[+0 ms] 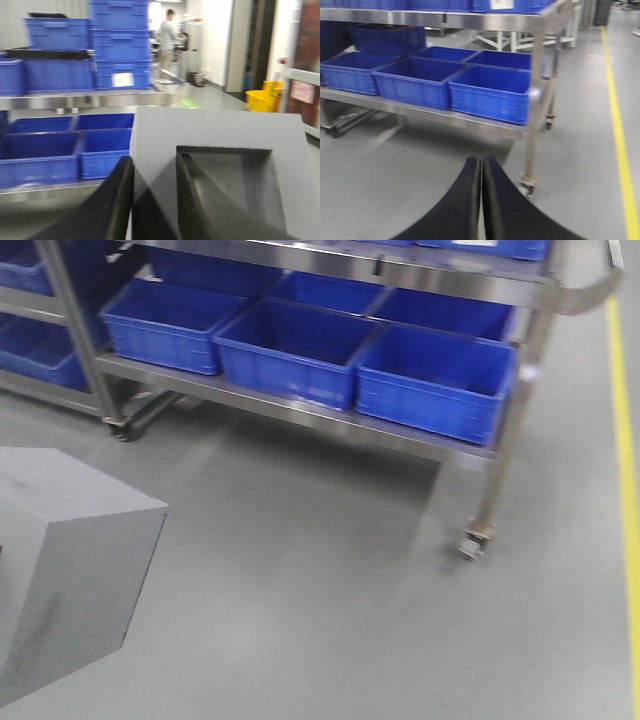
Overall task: Sort gray base to blue bin
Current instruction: 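Drive down the aisle of blue bins carrying the block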
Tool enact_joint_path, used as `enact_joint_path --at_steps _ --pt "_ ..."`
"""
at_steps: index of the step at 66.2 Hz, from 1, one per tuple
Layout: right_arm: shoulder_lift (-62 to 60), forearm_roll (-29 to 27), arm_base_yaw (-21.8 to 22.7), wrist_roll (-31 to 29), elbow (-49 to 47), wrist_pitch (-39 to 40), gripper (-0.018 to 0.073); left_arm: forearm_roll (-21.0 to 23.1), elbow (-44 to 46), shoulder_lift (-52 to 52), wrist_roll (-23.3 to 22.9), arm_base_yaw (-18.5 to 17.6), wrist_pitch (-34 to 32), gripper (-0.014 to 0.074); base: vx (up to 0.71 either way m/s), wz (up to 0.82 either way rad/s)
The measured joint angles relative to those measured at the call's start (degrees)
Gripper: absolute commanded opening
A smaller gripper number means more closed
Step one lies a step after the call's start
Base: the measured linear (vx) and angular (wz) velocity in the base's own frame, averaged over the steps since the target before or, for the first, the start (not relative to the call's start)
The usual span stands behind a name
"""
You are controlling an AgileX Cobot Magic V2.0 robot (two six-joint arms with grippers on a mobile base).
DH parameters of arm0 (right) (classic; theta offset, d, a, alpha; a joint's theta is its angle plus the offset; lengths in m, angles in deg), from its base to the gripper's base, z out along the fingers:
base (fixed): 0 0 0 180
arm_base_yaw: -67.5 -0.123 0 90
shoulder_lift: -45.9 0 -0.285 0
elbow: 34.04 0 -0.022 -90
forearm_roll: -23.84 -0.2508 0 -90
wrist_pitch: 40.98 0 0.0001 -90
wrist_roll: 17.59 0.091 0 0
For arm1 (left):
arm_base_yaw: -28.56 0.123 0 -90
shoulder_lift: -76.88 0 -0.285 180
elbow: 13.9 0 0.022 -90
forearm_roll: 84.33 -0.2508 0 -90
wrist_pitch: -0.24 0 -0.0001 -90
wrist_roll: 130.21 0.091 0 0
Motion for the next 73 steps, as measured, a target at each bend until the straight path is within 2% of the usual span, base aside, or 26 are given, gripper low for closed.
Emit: enact_joint_path --at_steps 46,73 --pt "0.00 0.00 0.00 0.00 0.00 0.00 -0.0005 0.00 0.00 0.00 0.00 0.00 0.00 -0.0006 0.31 0.74" --pt "0.00 0.00 0.00 0.00 0.00 0.00 -0.0005 0.00 0.00 0.00 0.00 0.00 0.00 -0.0006 0.38 0.52"
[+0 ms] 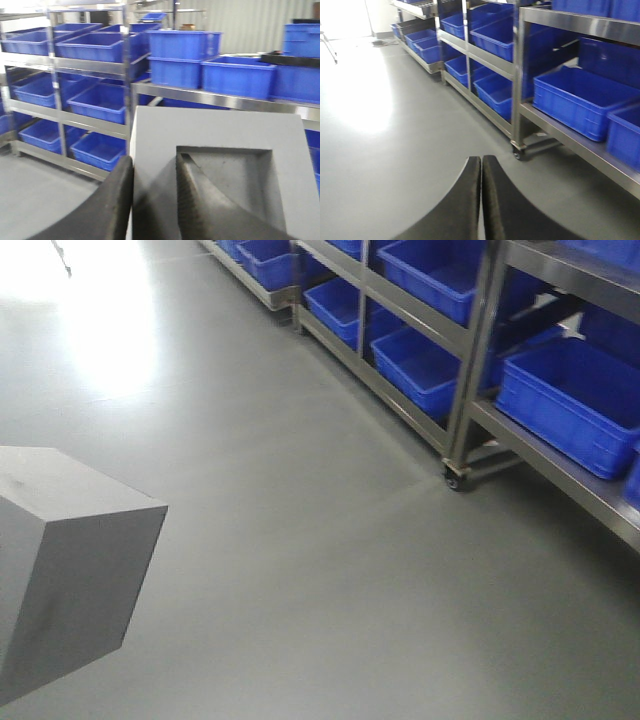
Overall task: Sort gray base to blue bin
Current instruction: 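Drive down the aisle of blue bins carrying the block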
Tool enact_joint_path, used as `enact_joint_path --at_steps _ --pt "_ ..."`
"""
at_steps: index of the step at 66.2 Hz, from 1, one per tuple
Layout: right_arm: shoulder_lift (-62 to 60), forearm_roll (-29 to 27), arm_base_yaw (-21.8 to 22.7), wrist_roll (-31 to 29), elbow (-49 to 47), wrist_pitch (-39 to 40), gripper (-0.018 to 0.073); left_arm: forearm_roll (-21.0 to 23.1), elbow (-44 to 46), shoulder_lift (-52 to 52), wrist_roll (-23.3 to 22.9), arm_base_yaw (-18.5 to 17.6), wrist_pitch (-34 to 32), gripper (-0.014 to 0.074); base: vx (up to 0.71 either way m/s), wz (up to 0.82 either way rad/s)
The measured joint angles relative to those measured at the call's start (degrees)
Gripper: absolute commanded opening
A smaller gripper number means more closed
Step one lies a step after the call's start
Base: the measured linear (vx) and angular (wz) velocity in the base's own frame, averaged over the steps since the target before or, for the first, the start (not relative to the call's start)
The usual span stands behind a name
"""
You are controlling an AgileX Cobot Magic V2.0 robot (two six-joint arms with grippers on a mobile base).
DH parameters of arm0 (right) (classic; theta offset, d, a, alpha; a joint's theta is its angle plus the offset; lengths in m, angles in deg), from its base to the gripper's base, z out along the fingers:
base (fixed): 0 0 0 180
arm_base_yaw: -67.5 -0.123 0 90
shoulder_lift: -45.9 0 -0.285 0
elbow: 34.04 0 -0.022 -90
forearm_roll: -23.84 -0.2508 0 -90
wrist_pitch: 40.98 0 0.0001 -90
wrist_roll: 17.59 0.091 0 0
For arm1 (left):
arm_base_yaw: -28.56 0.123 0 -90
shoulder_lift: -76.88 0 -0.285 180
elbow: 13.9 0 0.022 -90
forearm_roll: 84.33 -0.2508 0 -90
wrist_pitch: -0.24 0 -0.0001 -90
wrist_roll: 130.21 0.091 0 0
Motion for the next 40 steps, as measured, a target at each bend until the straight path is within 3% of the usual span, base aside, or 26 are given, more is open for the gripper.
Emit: enact_joint_path --at_steps 40 --pt "0.00 0.00 0.00 0.00 0.00 0.00 -0.0005 0.00 0.00 0.00 0.00 0.00 0.00 -0.0006 0.43 0.31"
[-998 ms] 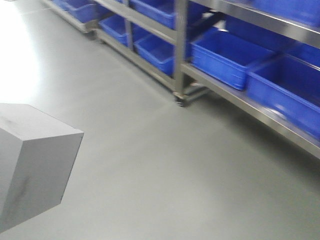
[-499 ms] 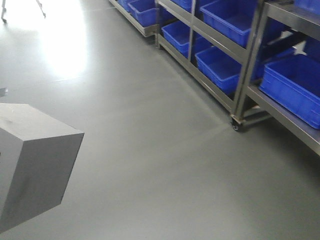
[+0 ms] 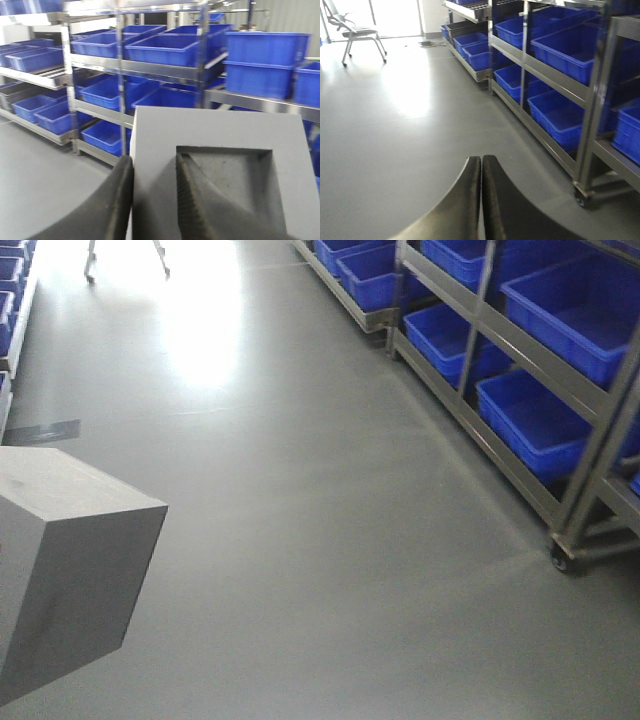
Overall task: Sort gray base to blue bin
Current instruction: 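Drive down the aisle of blue bins carrying the block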
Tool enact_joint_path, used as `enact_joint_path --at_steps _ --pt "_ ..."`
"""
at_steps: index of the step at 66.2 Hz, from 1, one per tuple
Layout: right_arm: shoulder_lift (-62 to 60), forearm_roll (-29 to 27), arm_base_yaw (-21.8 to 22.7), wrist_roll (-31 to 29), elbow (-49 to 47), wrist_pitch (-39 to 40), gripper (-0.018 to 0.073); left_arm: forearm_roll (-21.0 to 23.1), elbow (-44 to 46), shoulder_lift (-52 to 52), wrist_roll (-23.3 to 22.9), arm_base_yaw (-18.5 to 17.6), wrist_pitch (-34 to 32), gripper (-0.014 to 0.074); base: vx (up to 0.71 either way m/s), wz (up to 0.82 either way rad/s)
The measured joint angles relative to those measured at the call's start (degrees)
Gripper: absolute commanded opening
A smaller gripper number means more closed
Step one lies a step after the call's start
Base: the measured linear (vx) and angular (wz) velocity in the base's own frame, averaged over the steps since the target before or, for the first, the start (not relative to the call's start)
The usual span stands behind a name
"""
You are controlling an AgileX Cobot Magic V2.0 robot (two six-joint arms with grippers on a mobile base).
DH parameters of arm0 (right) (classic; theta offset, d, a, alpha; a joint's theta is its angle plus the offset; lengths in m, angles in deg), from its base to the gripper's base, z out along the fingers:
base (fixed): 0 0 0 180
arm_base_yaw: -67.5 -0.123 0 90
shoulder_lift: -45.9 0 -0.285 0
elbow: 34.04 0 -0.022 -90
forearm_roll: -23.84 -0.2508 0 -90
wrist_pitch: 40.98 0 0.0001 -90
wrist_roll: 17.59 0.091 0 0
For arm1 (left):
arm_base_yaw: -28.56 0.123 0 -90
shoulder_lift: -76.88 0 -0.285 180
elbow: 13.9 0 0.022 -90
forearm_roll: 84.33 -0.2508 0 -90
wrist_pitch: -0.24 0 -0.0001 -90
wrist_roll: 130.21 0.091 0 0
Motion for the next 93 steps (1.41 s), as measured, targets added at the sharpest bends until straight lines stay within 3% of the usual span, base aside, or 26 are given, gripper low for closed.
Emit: enact_joint_path --at_steps 40,93 --pt "0.00 0.00 0.00 0.00 0.00 0.00 -0.0005 0.00 0.00 0.00 0.00 0.00 0.00 -0.0006 0.44 0.30" --pt "0.00 0.00 0.00 0.00 0.00 0.00 -0.0005 0.00 0.00 0.00 0.00 0.00 0.00 -0.0006 0.46 0.09"
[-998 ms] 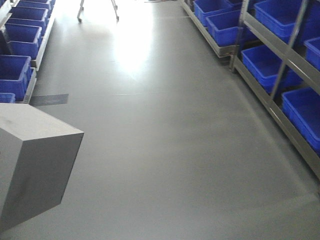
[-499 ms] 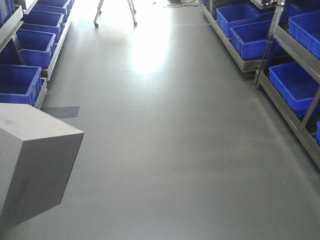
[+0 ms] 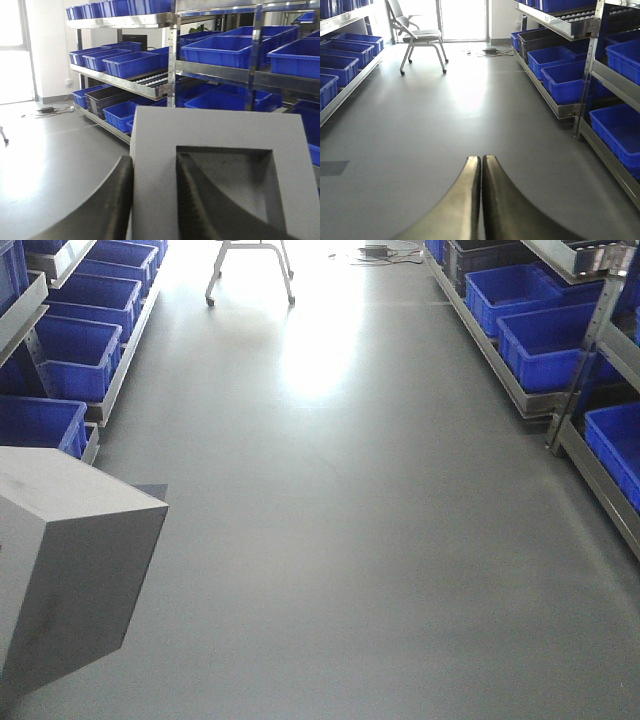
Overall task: Sort gray base to blue bin
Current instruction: 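Drive down the aisle of blue bins carrying the block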
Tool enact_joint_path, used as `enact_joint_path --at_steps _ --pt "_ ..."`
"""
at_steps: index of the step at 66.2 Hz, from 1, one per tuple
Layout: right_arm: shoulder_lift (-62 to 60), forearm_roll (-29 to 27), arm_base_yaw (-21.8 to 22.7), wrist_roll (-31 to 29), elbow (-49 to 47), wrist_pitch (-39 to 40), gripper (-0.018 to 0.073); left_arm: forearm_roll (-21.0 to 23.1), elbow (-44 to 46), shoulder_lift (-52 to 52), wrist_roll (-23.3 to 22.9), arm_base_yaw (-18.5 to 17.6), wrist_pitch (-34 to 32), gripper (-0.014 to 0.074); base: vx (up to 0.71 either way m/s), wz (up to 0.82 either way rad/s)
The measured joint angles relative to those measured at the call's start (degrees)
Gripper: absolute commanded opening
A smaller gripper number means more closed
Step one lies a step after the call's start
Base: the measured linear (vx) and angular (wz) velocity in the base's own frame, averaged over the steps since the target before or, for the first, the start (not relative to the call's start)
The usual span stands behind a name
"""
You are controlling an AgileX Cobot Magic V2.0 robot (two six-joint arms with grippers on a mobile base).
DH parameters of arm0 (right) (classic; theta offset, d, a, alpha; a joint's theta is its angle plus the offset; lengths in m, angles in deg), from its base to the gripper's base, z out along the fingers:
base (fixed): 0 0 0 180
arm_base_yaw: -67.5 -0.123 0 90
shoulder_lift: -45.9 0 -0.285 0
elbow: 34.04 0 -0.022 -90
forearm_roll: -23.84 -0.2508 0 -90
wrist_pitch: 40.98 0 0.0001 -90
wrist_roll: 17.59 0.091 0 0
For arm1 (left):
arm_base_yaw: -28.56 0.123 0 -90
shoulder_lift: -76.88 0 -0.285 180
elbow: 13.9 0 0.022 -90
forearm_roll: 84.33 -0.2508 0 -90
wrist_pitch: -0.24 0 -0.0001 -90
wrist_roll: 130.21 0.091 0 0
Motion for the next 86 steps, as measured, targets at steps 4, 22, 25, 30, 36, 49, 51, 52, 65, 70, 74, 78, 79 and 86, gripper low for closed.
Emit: enact_joint_path --at_steps 4,22,25,30,36,49,51,52,65,70,74,78,79,86 --pt "0.00 0.00 0.00 0.00 0.00 0.00 -0.0005 0.00 0.00 0.00 0.00 0.00 0.00 -0.0006 0.45 0.10" --pt "0.00 0.00 0.00 0.00 0.00 0.00 -0.0005 0.00 0.00 0.00 0.00 0.00 0.00 -0.0006 0.44 0.07" --pt "0.00 0.00 0.00 0.00 0.00 0.00 -0.0005 0.00 0.00 0.00 0.00 0.00 0.00 -0.0006 0.42 0.03" --pt "0.00 0.00 0.00 0.00 0.00 0.00 -0.0005 0.00 0.00 0.00 0.00 0.00 0.00 -0.0006 0.42 0.01" --pt "0.00 0.00 0.00 0.00 0.00 0.00 -0.0005 0.00 0.00 0.00 0.00 0.00 0.00 -0.0006 0.41 -0.02" --pt "0.00 0.00 0.00 0.00 0.00 0.00 -0.0005 0.00 0.00 0.00 0.00 0.00 0.00 -0.0006 0.39 -0.04" --pt "0.00 0.00 0.00 0.00 0.00 0.00 -0.0005 0.00 0.00 0.00 0.00 0.00 0.00 -0.0006 0.38 -0.03" --pt "0.00 0.00 0.00 0.00 0.00 0.00 -0.0005 0.00 0.00 0.00 0.00 0.00 0.00 -0.0006 0.38 -0.02" --pt "0.00 0.00 0.00 0.00 0.00 0.00 -0.0005 0.00 0.00 0.00 0.00 0.00 0.00 -0.0006 0.37 0.00" --pt "0.00 0.00 0.00 0.00 0.00 0.00 -0.0005 0.00 0.00 0.00 0.00 0.00 0.00 -0.0006 0.36 0.03" --pt "0.00 0.00 0.00 0.00 0.00 0.00 -0.0005 0.00 0.00 0.00 0.00 0.00 0.00 -0.0006 0.36 0.04" --pt "0.00 0.00 0.00 0.00 0.00 0.00 -0.0005 0.00 0.00 0.00 0.00 0.00 0.00 -0.0006 0.35 0.04" --pt "0.00 0.00 0.00 0.00 0.00 0.00 -0.0005 0.00 0.00 0.00 0.00 0.00 0.00 -0.0006 0.35 0.05" --pt "0.00 0.00 0.00 0.00 0.00 0.00 -0.0005 0.00 0.00 0.00 0.00 0.00 0.00 -0.0006 0.33 0.05"
